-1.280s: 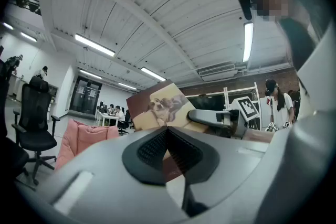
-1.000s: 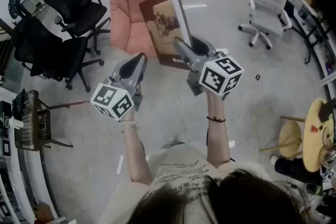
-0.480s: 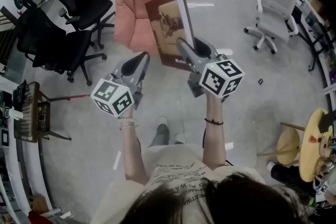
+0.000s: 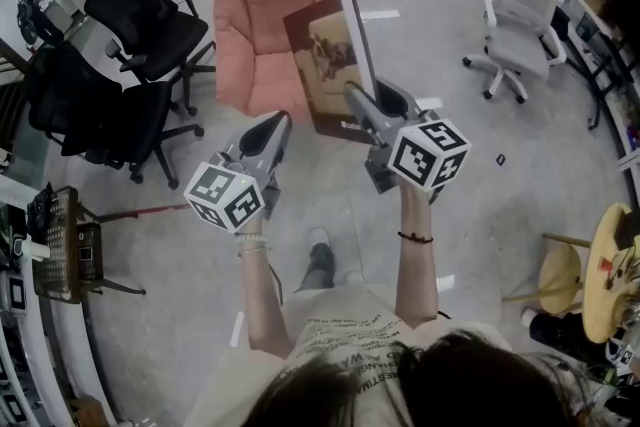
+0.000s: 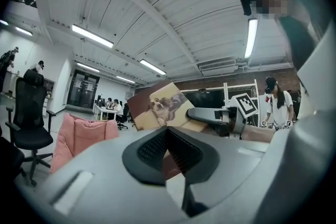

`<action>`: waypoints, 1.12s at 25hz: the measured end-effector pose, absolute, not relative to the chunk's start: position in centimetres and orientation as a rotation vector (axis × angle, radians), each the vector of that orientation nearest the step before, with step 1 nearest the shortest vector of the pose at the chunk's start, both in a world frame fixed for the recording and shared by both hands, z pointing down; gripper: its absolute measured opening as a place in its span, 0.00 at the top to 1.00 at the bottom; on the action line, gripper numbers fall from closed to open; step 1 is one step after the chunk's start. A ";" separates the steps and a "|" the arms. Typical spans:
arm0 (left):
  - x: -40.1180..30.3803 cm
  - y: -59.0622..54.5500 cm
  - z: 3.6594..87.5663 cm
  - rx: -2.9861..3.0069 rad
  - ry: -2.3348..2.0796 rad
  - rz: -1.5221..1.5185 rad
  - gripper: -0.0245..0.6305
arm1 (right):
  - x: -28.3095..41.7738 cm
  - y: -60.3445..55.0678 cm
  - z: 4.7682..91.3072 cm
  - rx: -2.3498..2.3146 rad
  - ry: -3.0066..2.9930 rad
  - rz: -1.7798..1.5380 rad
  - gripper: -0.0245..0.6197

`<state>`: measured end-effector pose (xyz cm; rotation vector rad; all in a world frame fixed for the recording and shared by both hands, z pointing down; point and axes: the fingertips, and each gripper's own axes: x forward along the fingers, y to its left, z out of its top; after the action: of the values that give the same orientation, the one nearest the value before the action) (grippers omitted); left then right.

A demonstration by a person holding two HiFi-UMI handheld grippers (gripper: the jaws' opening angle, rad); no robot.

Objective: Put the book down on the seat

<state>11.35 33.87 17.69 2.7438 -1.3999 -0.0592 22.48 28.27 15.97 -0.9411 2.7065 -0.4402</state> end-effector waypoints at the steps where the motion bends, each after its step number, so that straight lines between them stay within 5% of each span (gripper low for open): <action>1: 11.0 33.1 17.8 2.748 -1.390 -0.063 0.98 | 22.0 27.6 16.1 -0.948 2.706 -0.443 0.72; 15: 1.5 19.9 15.9 2.820 -1.251 -0.113 0.98 | 12.1 16.1 15.0 -1.061 2.700 -0.412 0.72; 28: -2.0 18.0 17.7 2.781 -1.299 -0.145 0.98 | 10.0 13.0 16.8 -1.057 2.671 -0.475 0.72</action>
<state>-2.00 17.97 17.74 2.7810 -1.2989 -0.1447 9.96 13.01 16.81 -1.0574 2.6712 -0.4748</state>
